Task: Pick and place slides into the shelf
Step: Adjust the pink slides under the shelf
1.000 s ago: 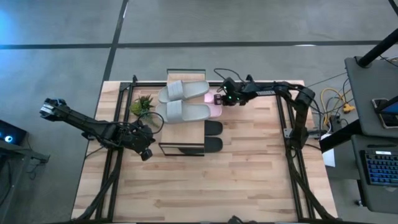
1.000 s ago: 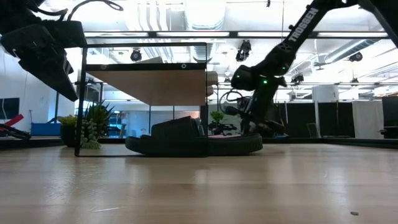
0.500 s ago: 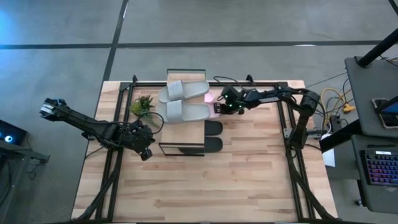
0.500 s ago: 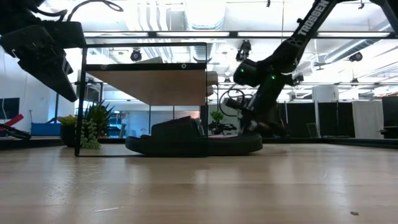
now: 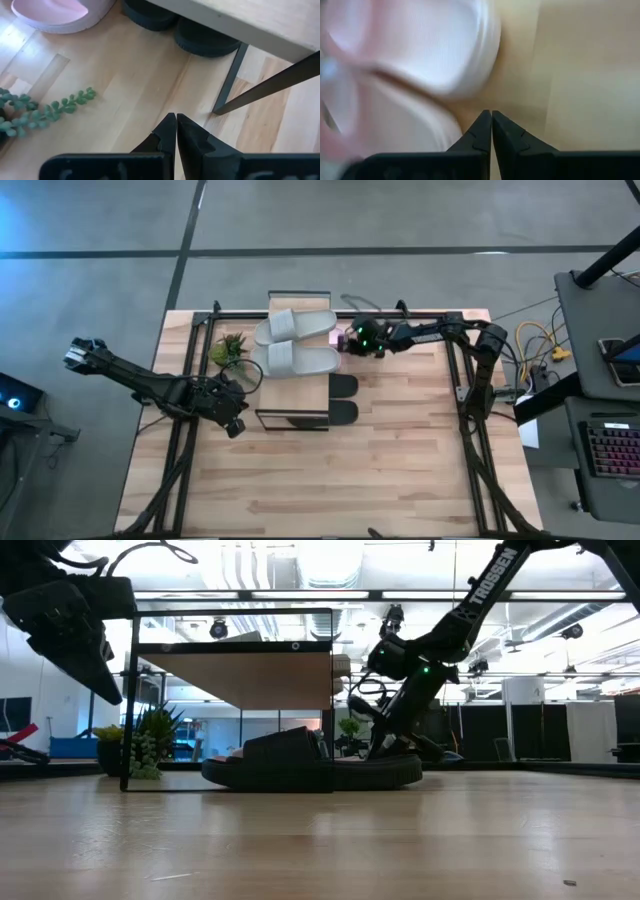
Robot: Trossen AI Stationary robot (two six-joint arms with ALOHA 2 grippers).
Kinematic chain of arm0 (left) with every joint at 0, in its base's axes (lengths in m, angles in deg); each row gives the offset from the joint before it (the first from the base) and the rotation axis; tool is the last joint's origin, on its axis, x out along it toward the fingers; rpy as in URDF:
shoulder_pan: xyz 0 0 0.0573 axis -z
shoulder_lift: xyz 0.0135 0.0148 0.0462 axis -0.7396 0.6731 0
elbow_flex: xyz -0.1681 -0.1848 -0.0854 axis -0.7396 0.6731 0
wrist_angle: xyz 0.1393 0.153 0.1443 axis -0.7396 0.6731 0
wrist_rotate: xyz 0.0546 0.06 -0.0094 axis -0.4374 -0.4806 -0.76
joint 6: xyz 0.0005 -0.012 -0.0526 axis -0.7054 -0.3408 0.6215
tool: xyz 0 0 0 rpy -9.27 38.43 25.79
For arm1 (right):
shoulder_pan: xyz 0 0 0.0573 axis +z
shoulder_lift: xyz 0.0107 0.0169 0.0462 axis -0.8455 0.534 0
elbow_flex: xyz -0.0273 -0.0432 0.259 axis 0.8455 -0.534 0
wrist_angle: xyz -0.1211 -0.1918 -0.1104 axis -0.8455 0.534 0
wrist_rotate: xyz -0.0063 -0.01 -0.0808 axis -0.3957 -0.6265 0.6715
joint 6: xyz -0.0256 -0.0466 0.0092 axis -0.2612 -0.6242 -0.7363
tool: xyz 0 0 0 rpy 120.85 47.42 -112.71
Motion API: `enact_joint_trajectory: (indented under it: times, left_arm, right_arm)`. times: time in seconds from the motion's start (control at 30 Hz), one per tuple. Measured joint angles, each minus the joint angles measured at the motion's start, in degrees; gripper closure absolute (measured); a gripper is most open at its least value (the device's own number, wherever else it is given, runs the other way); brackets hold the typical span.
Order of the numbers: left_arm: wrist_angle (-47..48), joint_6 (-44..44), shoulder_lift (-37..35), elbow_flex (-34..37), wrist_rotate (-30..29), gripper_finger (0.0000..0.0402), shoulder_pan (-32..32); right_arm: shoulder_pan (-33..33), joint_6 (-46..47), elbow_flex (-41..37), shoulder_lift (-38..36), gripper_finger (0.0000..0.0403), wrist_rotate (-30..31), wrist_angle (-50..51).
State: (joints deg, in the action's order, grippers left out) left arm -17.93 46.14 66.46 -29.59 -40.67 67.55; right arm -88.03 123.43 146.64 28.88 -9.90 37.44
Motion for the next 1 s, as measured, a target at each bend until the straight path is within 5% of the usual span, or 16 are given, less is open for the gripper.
enact_joint_trajectory:
  times: [0.43, 0.67, 1.0]
  left_arm:
    - [0.66, 0.05, 0.0, 0.0, 0.74, 0.0402, 0.0]
    - [0.8, 0.13, -0.02, 0.0, 1.0, 0.0402, -0.02]
    - [1.86, 0.25, -0.11, 0.0, 2.16, 0.0402, -0.02]
  right_arm:
    - [-7.12, -0.37, 2.02, 3.99, 0.0394, -8.43, -6.55]
    - [-5.91, -3.51, 10.91, 8.81, 0.0394, -10.14, -3.27]
    - [-5.82, -7.91, 17.26, 9.62, 0.0394, -4.17, 10.04]
